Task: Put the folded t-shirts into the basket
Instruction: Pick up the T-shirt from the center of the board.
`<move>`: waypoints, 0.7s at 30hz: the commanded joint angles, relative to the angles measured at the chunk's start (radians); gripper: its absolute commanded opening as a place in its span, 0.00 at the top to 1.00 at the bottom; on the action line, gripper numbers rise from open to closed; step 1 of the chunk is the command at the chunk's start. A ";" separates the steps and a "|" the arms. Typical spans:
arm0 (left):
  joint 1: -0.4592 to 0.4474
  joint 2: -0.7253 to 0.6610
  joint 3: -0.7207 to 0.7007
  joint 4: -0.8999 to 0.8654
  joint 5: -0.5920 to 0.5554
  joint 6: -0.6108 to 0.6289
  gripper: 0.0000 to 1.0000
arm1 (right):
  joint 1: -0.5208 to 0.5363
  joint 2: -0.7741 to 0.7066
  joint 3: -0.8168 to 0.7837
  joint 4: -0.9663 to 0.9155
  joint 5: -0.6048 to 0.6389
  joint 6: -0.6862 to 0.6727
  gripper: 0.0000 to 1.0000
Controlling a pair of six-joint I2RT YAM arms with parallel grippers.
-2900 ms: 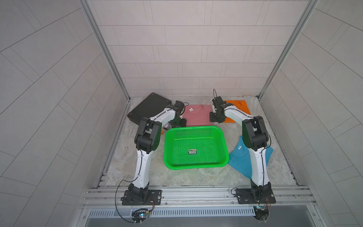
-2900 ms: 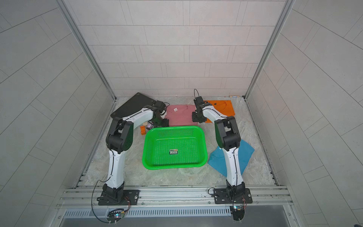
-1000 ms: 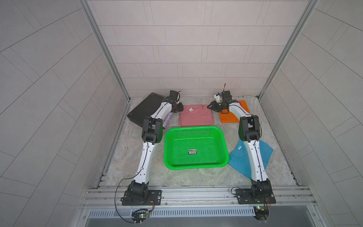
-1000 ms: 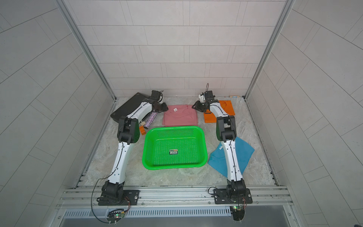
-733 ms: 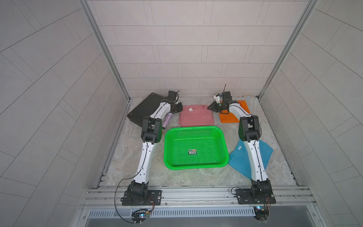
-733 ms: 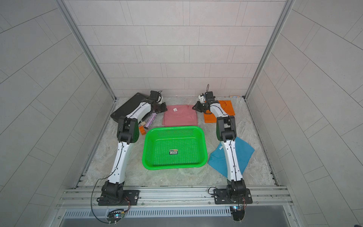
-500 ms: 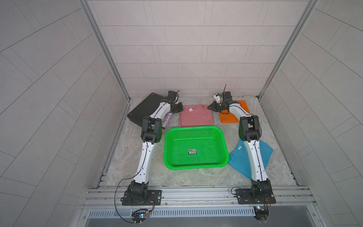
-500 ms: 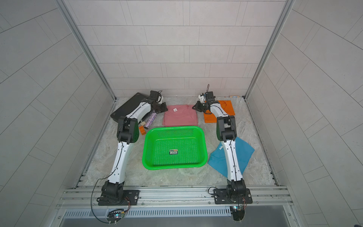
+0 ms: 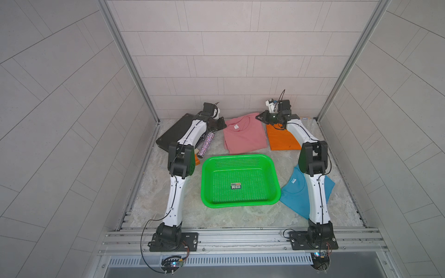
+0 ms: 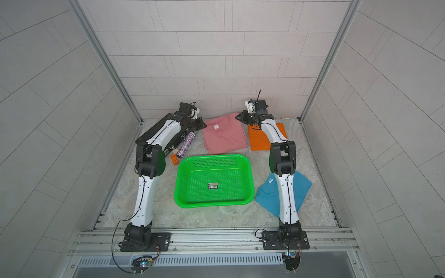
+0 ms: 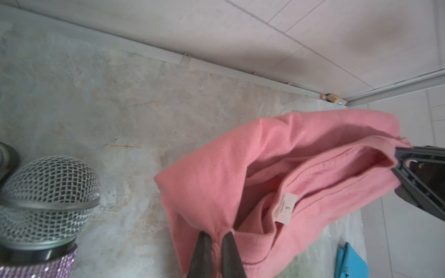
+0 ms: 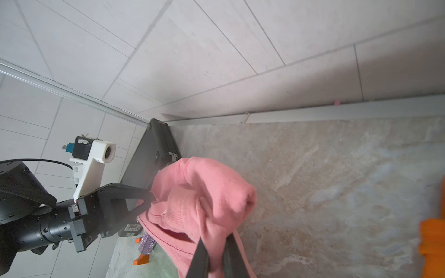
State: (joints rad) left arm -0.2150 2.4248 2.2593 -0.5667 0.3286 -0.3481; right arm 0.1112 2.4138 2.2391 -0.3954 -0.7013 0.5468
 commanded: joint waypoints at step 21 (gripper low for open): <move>0.025 -0.416 -0.238 -0.046 0.075 0.062 1.00 | 0.053 -0.481 -0.257 -0.023 0.023 -0.043 0.98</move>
State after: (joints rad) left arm -0.2070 2.0865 2.0541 -0.5957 0.3813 -0.3149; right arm 0.1600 2.0163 2.0109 -0.4377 -0.6903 0.5137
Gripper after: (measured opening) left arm 0.090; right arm 0.108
